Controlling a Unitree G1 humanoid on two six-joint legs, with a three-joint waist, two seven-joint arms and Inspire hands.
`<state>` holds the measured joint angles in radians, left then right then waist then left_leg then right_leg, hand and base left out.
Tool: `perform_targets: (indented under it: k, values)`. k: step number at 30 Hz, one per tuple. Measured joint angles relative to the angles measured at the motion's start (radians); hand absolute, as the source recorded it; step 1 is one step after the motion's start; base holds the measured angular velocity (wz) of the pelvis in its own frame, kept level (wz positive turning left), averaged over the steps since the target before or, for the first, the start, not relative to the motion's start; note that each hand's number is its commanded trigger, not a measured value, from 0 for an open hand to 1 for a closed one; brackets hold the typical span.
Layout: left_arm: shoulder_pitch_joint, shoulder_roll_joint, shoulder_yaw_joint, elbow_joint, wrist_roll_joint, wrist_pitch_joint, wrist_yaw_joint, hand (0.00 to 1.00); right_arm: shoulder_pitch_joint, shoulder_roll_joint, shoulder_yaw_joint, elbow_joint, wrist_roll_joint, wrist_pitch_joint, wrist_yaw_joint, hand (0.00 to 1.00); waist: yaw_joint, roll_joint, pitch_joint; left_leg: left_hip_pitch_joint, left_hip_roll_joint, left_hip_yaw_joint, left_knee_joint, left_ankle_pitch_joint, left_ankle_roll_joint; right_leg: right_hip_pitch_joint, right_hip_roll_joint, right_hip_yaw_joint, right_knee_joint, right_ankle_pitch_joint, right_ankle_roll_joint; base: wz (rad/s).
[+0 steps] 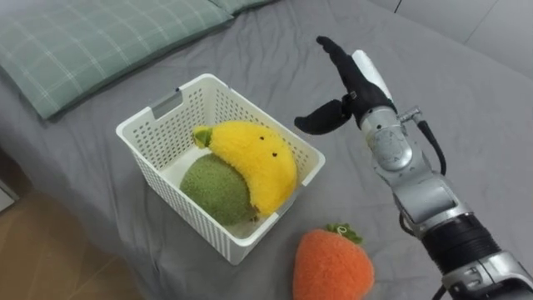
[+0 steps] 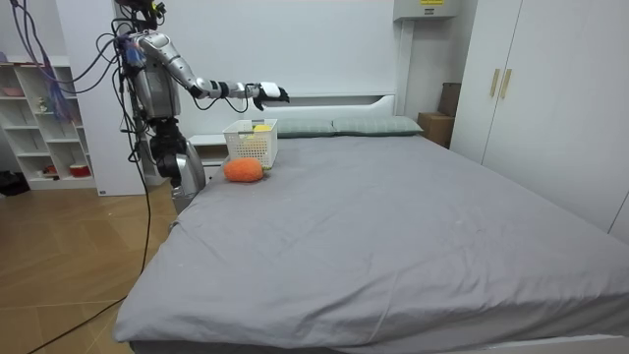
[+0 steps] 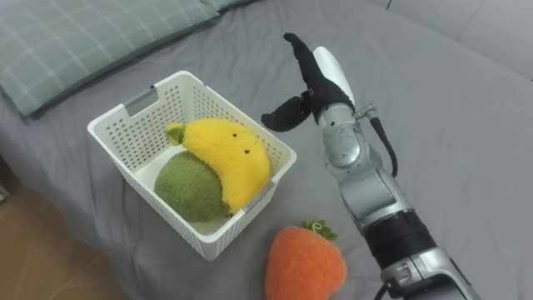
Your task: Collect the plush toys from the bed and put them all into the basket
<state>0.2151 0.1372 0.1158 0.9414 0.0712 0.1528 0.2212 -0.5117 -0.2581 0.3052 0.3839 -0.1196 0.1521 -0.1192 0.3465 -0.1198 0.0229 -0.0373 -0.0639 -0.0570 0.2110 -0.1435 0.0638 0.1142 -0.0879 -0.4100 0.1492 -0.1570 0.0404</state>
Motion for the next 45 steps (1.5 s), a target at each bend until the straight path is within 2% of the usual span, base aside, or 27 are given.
perform_targets:
  k: [3,5,8,10,12,13,16,19,22,28,31,35,38,41,45]
  values:
    - [0.000,-0.001,0.001,-0.001,0.000,0.000,-0.011,0.00,0.000,-0.008,-0.044,0.041,0.068,-0.028,-0.002,0.00,-0.013,0.011,0.0016,0.000,0.000,0.003,0.005,0.000,0.000,0.001,0.000,0.016,0.000,0.000,0.000,0.00]
    - [-0.005,-0.002,0.001,-0.003,-0.001,-0.001,-0.010,0.00,0.004,-0.021,-0.055,0.060,0.105,-0.029,-0.004,0.00,-0.024,0.018,0.0017,-0.003,0.000,0.003,0.009,0.000,0.000,-0.002,0.001,0.026,0.001,0.000,0.000,0.00]
    - [-0.003,-0.002,0.006,-0.002,-0.001,-0.004,-0.006,0.00,0.032,-0.038,-0.068,0.068,0.137,-0.032,-0.011,0.00,-0.055,0.033,-0.0050,-0.002,0.002,0.009,0.009,0.000,0.000,-0.001,0.002,0.031,0.001,0.000,0.000,-0.03]
    - [-0.003,-0.006,0.021,-0.002,-0.001,-0.008,-0.006,0.00,0.075,-0.042,-0.099,0.067,0.168,-0.034,-0.013,0.00,-0.070,0.042,-0.0123,0.003,0.005,0.028,0.006,0.000,0.001,-0.001,0.002,0.040,0.002,0.000,0.000,-0.13]
    - [-0.003,-0.006,0.033,-0.002,-0.002,-0.012,-0.006,0.00,0.109,-0.049,-0.104,0.067,0.181,-0.034,-0.020,0.00,-0.074,0.044,-0.0141,0.014,0.007,0.042,-0.008,0.001,0.002,0.002,0.001,0.050,0.002,0.000,0.000,-0.22]
    - [-0.003,-0.006,0.037,0.001,-0.004,-0.016,-0.006,0.00,0.133,-0.050,-0.105,0.067,0.185,-0.034,-0.022,0.00,-0.085,0.045,-0.0181,0.022,0.009,0.053,-0.013,0.000,0.002,0.004,0.001,0.054,0.002,0.000,0.000,-0.23]
    - [-0.005,-0.009,0.037,0.002,-0.003,-0.033,-0.006,0.00,0.187,-0.048,-0.124,0.067,0.189,-0.037,-0.018,0.00,-0.106,0.048,-0.0200,0.032,0.011,0.059,-0.017,0.000,0.002,0.007,0.001,0.062,0.003,0.000,0.000,-0.12]
    - [-0.005,-0.012,0.043,-0.001,-0.003,-0.036,-0.006,0.00,0.222,-0.047,-0.136,0.067,0.188,-0.037,-0.009,0.00,-0.123,0.051,-0.0217,0.041,0.015,0.078,-0.023,0.000,0.002,0.003,0.003,0.080,0.004,0.000,0.001,-0.18]
    - [0.000,-0.014,0.050,0.001,-0.003,-0.038,-0.006,0.00,0.267,-0.047,-0.135,0.066,0.187,-0.041,0.007,0.00,-0.125,0.053,-0.0240,0.051,0.016,0.083,-0.028,-0.002,0.001,0.009,0.006,0.093,0.004,0.001,0.001,-0.13]
    - [0.003,-0.022,0.049,0.002,-0.038,-0.041,0.006,0.00,0.368,0.006,-0.123,0.070,0.153,-0.041,0.090,0.00,-0.124,0.055,-0.0225,0.053,0.017,0.085,-0.029,-0.002,0.001,0.008,0.008,0.106,0.003,0.001,0.001,-0.01]
    - [0.016,-0.032,0.050,0.000,-0.041,-0.049,0.010,0.00,0.386,0.018,-0.090,0.095,0.139,-0.041,0.137,0.00,-0.124,0.056,-0.0210,0.062,0.016,0.085,-0.035,-0.002,0.001,0.015,0.007,0.108,0.003,0.001,0.001,0.00]
    - [0.014,-0.049,0.049,0.001,-0.042,-0.050,0.010,0.00,0.385,0.049,-0.058,0.163,0.102,-0.042,0.176,0.00,-0.117,0.056,-0.0186,0.065,0.016,0.085,-0.040,-0.003,0.000,0.014,0.007,0.104,0.002,0.001,0.001,0.00]
    - [0.016,-0.049,0.045,0.001,-0.042,-0.050,0.009,0.00,0.386,0.057,-0.023,0.197,0.081,-0.040,0.209,0.00,-0.115,0.054,-0.0169,0.057,0.016,0.080,-0.039,-0.003,0.000,0.010,0.007,0.099,0.001,0.001,0.001,0.04]
    - [0.016,-0.046,0.016,0.002,-0.090,-0.051,0.014,0.00,0.384,0.070,0.024,0.239,0.074,-0.041,0.244,0.00,-0.112,0.052,-0.0161,0.048,0.015,0.079,-0.038,-0.004,-0.001,0.001,0.007,0.096,0.001,0.001,0.001,0.01]
    - [0.011,-0.044,0.007,0.002,-0.132,-0.063,0.015,0.00,0.381,0.076,0.061,0.272,0.070,-0.041,0.276,0.00,-0.083,0.040,-0.0079,0.044,0.016,0.079,-0.040,-0.003,-0.001,-0.004,0.007,0.092,0.001,0.001,0.001,0.00]
